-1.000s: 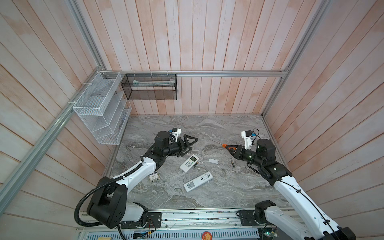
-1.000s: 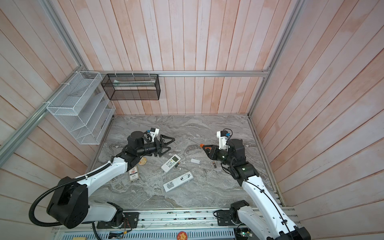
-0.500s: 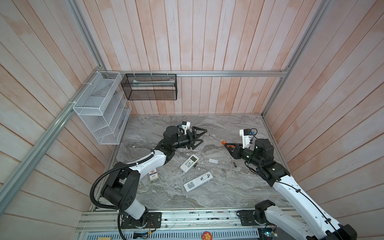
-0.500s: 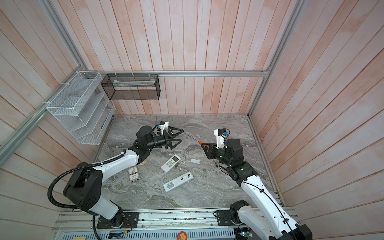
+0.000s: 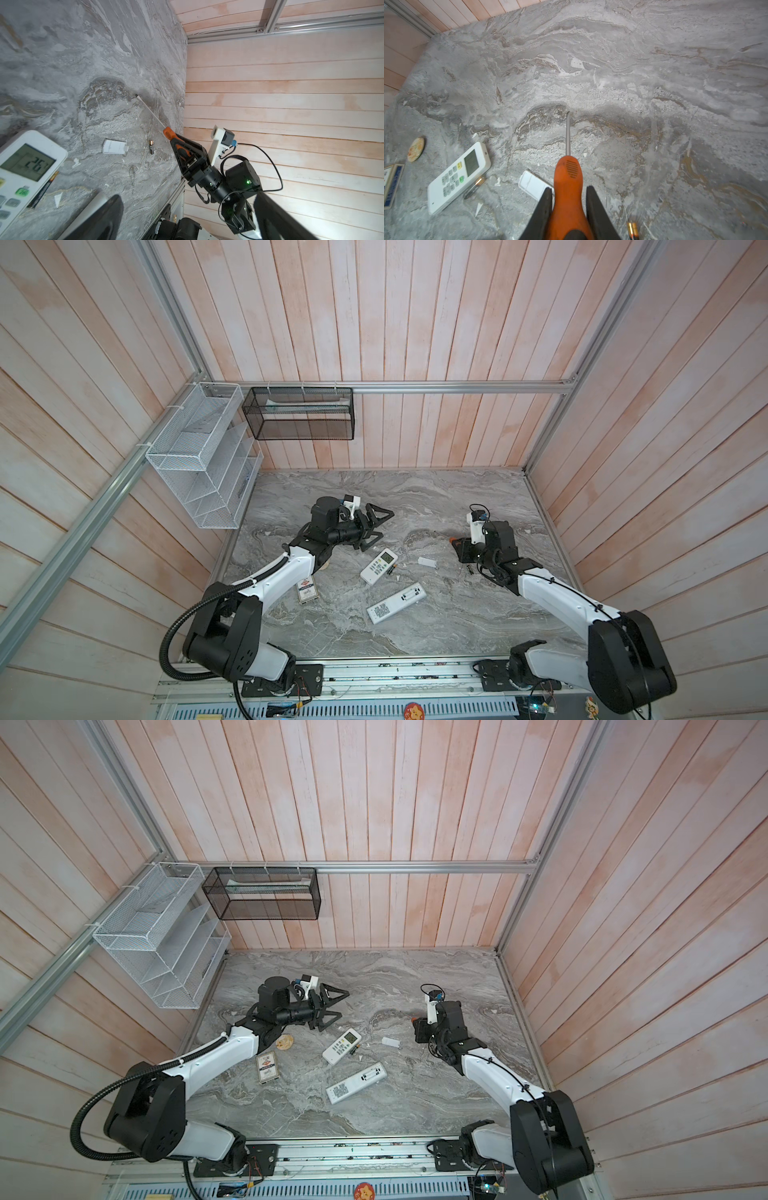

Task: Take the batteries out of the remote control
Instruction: 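Lower the screwdriver onto the table and open the right gripper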

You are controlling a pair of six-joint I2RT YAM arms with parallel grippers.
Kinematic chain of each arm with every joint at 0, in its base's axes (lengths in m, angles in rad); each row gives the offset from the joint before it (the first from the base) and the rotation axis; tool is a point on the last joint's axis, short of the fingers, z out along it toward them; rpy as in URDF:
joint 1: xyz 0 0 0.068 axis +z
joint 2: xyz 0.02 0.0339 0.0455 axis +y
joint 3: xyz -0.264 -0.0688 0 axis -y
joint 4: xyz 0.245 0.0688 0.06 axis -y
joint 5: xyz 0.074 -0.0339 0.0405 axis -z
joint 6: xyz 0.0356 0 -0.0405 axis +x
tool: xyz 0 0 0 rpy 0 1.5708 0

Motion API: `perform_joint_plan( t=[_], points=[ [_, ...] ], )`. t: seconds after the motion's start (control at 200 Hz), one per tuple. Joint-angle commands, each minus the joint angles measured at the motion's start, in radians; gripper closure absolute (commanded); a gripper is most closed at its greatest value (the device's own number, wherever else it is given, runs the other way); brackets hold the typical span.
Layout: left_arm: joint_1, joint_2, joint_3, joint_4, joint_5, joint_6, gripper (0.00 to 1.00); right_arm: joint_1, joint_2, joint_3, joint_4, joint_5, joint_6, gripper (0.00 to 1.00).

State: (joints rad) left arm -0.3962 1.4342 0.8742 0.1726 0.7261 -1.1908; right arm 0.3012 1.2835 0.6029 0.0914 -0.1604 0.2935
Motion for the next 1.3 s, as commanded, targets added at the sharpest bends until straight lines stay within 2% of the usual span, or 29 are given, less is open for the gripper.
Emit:
perform_joint_plan(
  t=[0.0, 0.33, 0.65, 1.18, 1.295],
  points=[
    [0.024, -0.054, -0.031, -0.105, 0.007, 0.097, 0.00, -0.014, 0.078, 0.036, 0.113, -0.003, -0.045, 1.00],
    [0.111, -0.126, -0.114, -0.157, 0.025, 0.132, 0.00, -0.016, 0.229, 0.040, 0.129, -0.023, -0.013, 0.89],
    [0.127, -0.132, -0.146, -0.154, 0.029, 0.140, 0.00, -0.017, 0.314, 0.060, 0.091, -0.055, -0.001, 0.77],
    [0.129, -0.130, -0.159, -0.156, 0.007, 0.136, 0.00, -0.016, 0.334, 0.069, 0.038, -0.048, -0.006, 0.51],
    [0.129, -0.121, -0.156, -0.162, 0.006, 0.146, 0.00, -0.016, 0.310, 0.090, -0.002, -0.038, -0.014, 0.43]
  ],
)
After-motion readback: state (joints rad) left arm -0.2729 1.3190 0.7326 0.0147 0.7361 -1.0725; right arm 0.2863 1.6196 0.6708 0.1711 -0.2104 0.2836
